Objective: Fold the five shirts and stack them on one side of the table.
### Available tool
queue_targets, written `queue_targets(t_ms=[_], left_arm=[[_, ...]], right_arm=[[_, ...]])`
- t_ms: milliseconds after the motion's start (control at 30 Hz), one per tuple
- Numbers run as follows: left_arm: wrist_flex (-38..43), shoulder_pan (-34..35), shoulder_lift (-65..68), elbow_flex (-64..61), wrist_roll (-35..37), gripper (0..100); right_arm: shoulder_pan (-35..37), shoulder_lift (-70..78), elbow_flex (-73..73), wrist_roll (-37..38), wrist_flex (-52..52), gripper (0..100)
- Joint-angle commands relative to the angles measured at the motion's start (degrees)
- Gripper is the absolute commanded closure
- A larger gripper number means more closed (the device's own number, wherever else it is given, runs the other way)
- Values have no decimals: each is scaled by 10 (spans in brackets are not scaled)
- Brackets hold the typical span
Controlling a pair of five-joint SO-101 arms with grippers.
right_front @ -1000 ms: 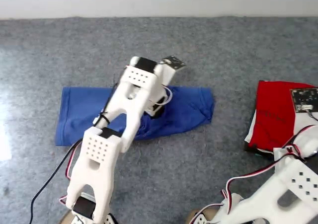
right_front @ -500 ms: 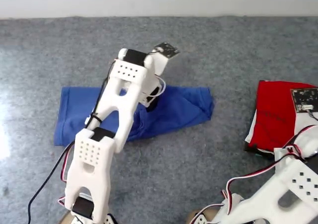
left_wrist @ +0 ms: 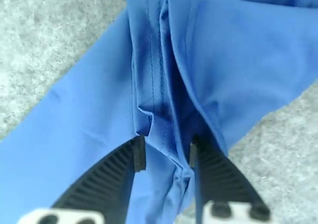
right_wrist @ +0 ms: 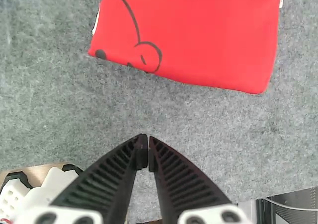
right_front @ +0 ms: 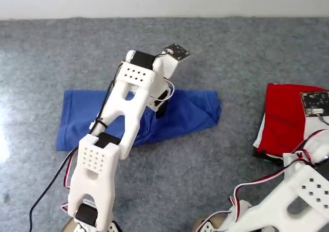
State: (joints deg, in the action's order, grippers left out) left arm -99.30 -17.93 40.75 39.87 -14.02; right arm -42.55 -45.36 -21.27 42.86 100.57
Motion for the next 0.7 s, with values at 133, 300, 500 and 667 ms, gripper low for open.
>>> queue_targets(t_ms=[133, 300, 500, 667], left_arm=[[-12, 5, -114, 20, -1, 837], [-12, 30, -141, 9, 0, 837], [-4, 70, -140, -90, -4, 837], [37, 59, -141, -168, -4, 838]], right_arm=[[-6, -10, -1, 5, 22, 990], [-6, -10, -1, 5, 22, 990], [-6, -10, -1, 4, 22, 990], [-6, -10, -2, 3, 22, 990]])
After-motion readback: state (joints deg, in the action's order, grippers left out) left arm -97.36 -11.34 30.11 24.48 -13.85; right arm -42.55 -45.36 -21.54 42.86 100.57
